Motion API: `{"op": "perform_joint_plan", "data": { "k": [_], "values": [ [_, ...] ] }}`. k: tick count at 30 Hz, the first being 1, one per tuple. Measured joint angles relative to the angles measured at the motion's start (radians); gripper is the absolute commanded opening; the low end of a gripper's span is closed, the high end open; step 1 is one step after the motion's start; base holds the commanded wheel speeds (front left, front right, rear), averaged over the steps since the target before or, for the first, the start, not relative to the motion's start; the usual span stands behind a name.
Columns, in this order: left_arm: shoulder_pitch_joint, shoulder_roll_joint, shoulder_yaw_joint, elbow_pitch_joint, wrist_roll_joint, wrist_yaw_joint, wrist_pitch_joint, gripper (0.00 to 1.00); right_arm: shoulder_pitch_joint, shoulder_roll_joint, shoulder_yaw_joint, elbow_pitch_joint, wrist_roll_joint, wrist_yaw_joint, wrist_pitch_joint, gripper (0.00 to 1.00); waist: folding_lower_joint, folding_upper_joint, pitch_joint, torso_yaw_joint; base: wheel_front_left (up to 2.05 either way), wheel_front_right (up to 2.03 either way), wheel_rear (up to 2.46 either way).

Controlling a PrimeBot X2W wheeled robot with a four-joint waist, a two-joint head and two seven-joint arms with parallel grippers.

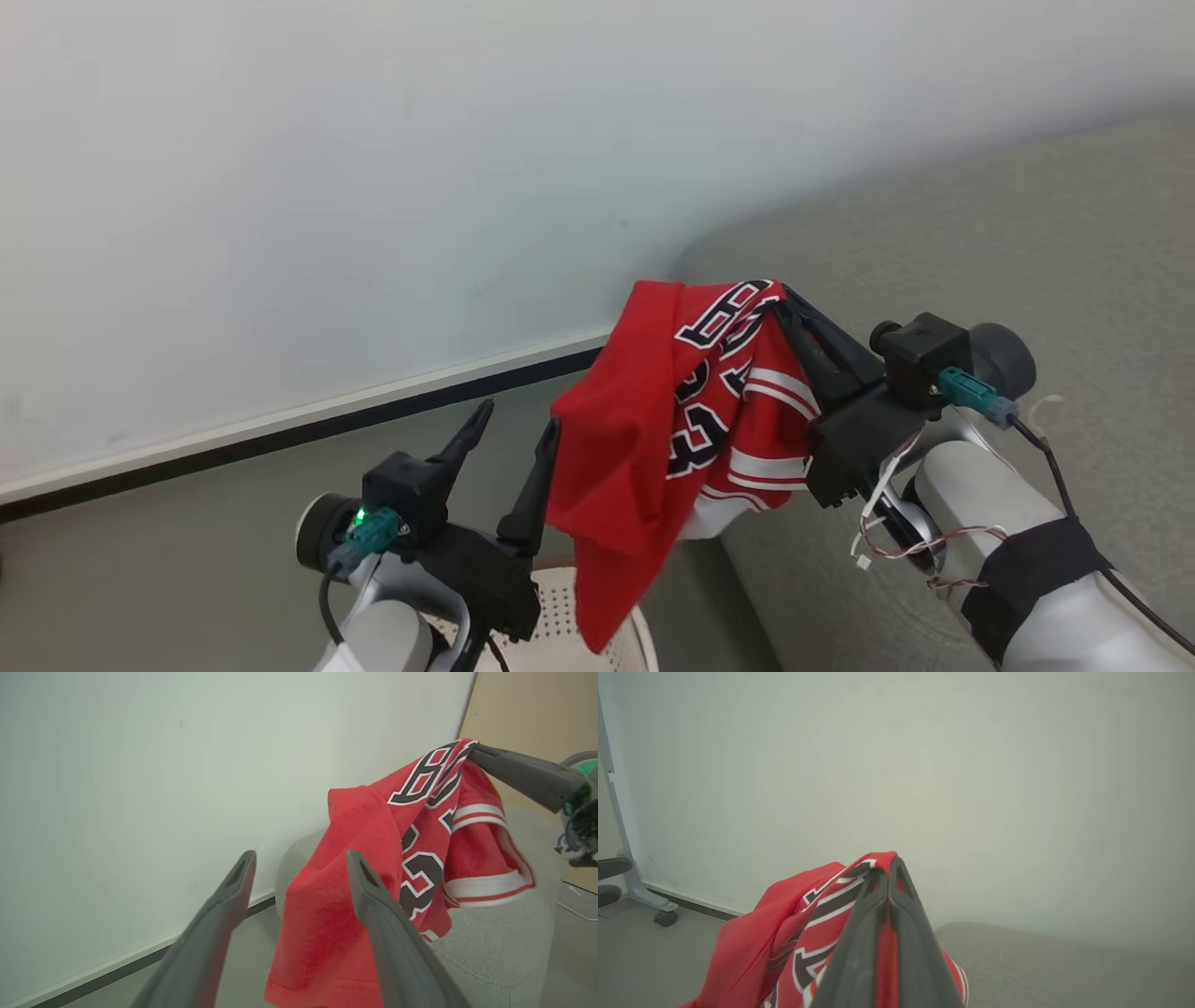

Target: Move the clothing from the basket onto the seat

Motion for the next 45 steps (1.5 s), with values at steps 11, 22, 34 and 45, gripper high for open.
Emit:
{"op": "perform_joint_plan", "data": {
  "k": [11,22,34,45],
  "values": [
    [0.058,-0.013,-0.030,-0.029,0.015,0.005,-0.032,1.00,0.035,-0.064,-0.006,-0.114,-0.024,-0.013,0.000,0.00,0.0000,0.0001,0.015,-0.145,0.00,0.00,0.00],
    [0.081,-0.019,-0.071,-0.062,0.054,0.018,-0.047,1.00,0.058,-0.126,-0.060,-0.169,-0.023,-0.030,0.000,0.00,0.0000,0.0000,0.064,-0.268,0.00,0.00,0.00],
    [0.030,0.019,-0.103,-0.137,0.126,0.017,-0.029,1.00,-0.200,-0.164,-0.184,-0.070,0.016,-0.027,0.008,0.00,0.0001,0.0001,0.213,-0.242,0.00,0.00,0.00],
    [-0.003,0.068,-0.125,-0.255,0.190,0.021,-0.002,1.00,-0.447,-0.294,-0.312,0.076,0.058,-0.021,0.026,0.00,0.0002,0.0001,0.344,-0.128,0.00,0.00,0.00]
  ]
}}
